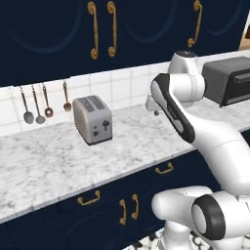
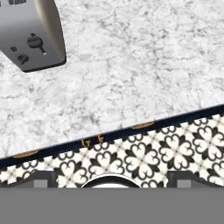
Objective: Take a straw from the drawer in front and place it inside the glass cup on the dining counter.
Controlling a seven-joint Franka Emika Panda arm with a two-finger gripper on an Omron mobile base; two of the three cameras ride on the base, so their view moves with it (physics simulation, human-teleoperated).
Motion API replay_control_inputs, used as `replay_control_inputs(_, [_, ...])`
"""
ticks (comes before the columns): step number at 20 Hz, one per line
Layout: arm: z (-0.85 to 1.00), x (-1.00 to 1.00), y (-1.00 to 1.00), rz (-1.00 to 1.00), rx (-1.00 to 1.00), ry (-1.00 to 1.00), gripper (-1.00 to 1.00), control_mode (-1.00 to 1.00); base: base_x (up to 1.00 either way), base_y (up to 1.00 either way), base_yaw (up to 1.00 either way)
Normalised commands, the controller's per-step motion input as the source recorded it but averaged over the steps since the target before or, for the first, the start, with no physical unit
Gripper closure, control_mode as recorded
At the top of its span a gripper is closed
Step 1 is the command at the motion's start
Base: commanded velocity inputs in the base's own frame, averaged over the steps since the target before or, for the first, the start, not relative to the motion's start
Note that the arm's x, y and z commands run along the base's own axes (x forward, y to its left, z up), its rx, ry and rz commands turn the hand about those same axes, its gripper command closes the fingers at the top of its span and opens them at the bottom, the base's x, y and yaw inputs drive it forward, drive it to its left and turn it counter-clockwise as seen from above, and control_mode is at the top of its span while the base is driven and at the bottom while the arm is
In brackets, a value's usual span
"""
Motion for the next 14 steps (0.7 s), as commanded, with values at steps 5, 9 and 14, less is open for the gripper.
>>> replay_control_inputs(5, [0.00, 0.00, 0.00, 0.00, 0.00, 0.00, -1.00, 1.00, 0.00, 0.63, -0.43])
replay_control_inputs(9, [0.00, 0.00, 0.00, 0.00, 0.00, 0.00, -1.00, 1.00, 0.04, 0.58, -0.47])
replay_control_inputs(14, [0.00, 0.00, 0.00, 0.00, 0.00, 0.00, -1.00, 1.00, 0.07, 0.49, -0.40])
